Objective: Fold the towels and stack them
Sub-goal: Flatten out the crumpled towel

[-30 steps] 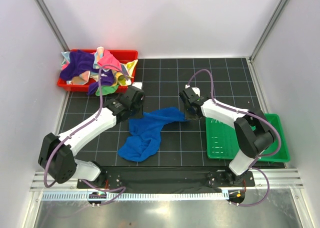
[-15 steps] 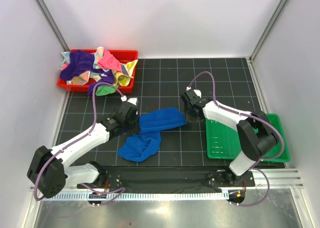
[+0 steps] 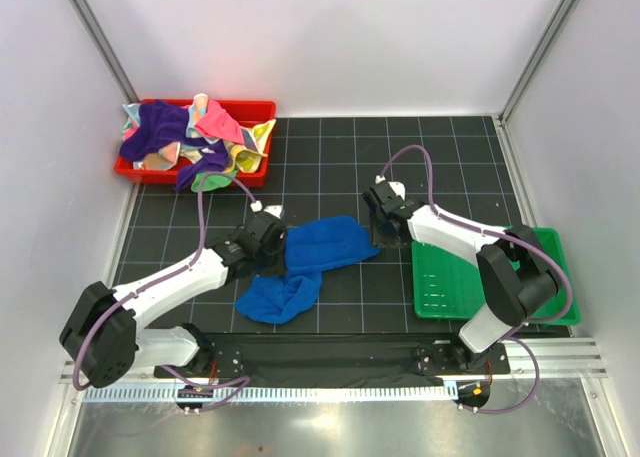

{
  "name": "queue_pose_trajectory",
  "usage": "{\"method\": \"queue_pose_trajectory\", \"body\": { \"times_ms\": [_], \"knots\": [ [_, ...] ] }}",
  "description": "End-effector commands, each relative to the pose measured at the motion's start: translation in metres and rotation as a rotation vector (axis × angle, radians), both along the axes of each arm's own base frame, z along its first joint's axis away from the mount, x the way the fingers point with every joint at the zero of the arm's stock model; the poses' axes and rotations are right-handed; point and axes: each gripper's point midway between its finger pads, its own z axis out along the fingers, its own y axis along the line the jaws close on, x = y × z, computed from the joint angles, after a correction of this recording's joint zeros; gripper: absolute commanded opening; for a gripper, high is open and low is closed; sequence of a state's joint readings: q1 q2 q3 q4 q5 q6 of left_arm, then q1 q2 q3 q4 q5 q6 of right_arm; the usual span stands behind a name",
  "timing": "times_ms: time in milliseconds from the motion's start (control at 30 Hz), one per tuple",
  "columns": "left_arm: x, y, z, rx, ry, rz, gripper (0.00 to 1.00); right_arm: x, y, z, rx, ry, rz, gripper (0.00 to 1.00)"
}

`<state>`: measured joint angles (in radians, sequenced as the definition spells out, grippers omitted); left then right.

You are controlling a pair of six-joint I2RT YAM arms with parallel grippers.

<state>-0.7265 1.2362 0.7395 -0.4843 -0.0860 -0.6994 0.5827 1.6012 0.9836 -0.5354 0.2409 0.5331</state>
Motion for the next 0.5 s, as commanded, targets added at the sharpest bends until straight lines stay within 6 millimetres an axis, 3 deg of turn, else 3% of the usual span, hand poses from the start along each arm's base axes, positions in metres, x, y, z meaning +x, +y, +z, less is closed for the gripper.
{"method": "queue_pose_trajectory", "body": {
  "times_ms": [0,67,200,467],
  "knots": [
    [0.006,-0.005,0.000,-0.011,-0.026,0.012,0.00,0.013,-0.004,0.021,-0.006,-0.078,-0.042,0.46],
    [0.005,-0.003,-0.004,-0.001,-0.016,0.015,0.00,0.015,-0.007,0.021,-0.027,-0.072,-0.047,0.47],
    [0.003,-0.003,-0.007,0.004,-0.011,0.011,0.00,0.015,0.005,0.021,0.026,-0.050,-0.016,0.46],
    [0.004,-0.006,0.000,-0.009,-0.028,0.006,0.00,0.001,0.012,-0.003,0.002,0.014,0.010,0.43]
  ]
}}
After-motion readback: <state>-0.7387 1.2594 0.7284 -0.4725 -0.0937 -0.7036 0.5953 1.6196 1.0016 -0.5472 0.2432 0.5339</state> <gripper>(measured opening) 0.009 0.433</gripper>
